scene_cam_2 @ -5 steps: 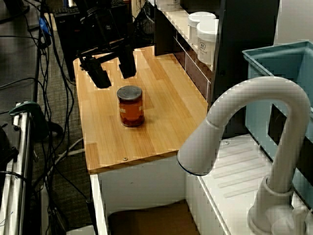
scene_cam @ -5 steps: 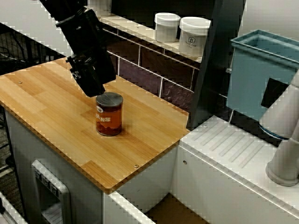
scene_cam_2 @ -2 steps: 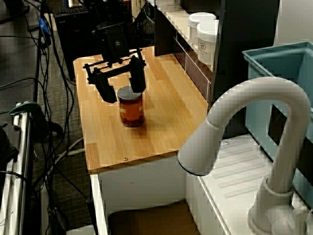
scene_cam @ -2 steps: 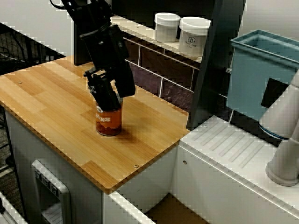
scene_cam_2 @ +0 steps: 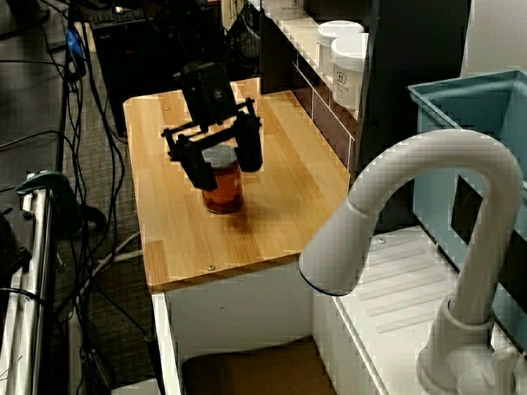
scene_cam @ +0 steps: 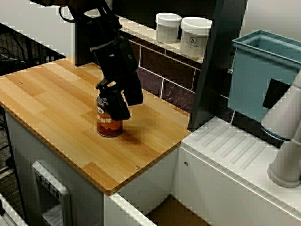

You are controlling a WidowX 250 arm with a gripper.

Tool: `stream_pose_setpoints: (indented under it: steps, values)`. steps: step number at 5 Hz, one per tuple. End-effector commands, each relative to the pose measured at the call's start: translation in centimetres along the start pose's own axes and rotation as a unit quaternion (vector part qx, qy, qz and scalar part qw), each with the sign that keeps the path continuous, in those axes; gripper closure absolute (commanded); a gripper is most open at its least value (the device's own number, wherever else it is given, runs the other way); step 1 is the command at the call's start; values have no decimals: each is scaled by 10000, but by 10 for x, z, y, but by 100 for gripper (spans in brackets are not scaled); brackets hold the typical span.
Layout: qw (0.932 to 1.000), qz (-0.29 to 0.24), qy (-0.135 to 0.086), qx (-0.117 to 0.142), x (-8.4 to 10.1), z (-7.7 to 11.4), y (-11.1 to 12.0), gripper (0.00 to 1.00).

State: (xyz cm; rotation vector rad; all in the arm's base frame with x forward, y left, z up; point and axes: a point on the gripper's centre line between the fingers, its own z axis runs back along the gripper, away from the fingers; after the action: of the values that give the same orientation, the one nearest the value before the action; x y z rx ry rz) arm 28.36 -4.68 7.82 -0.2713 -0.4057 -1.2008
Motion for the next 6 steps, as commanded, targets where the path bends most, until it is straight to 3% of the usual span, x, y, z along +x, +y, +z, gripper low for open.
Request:
stream_pose_setpoints:
  steps: [1,3,4,6]
  values:
    - [9999,57,-22,144,-9,3,10,0]
    - [9998,79,198,-20,-30,-10,26,0]
    - [9988,-92,360,-313,-41,-4,29,0]
    - [9961,-381,361,-710,-57,36,34,0]
